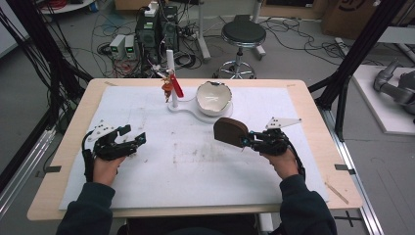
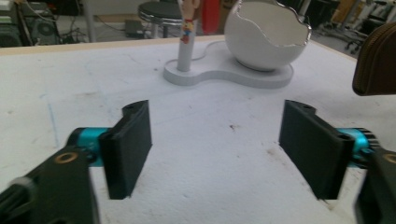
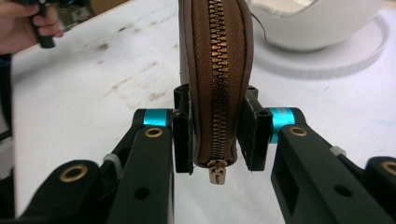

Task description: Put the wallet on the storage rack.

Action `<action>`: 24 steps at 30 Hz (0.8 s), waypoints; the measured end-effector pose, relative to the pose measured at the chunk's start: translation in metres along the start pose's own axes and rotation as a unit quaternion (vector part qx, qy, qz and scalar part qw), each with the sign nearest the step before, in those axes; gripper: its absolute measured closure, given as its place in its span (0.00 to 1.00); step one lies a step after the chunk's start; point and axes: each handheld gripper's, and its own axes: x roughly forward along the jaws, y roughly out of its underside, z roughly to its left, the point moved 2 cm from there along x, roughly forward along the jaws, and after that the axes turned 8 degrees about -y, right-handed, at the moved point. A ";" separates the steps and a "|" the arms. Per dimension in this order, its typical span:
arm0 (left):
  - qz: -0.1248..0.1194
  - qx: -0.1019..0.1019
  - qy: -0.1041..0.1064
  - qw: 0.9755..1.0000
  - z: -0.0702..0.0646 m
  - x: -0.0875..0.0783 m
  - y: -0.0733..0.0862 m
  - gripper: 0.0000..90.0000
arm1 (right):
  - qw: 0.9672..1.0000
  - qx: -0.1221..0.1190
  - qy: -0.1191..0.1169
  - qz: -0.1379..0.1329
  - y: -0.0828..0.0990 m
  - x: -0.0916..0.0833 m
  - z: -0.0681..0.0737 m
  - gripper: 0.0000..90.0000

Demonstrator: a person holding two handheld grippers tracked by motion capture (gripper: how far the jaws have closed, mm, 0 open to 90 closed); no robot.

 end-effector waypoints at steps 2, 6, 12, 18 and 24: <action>0.006 -0.001 -0.003 1.000 0.003 0.001 0.002 0.24 | 1.000 -0.002 0.003 -0.003 -0.002 0.000 0.000 0.78; 0.011 0.000 -0.011 1.000 0.007 0.002 0.004 0.24 | 1.000 -0.003 0.022 -0.009 -0.022 0.005 -0.011 0.78; 0.015 -0.002 -0.013 1.000 0.010 0.005 0.006 0.24 | 0.999 -0.019 0.033 -0.016 -0.049 0.006 -0.018 0.78; 0.013 -0.009 -0.008 1.000 0.012 0.003 0.005 0.24 | 0.998 -0.036 0.054 -0.016 -0.081 0.014 -0.027 0.78; 0.012 -0.018 -0.009 1.000 0.015 0.002 0.006 0.24 | 0.995 -0.062 0.072 0.006 -0.108 0.026 -0.035 0.78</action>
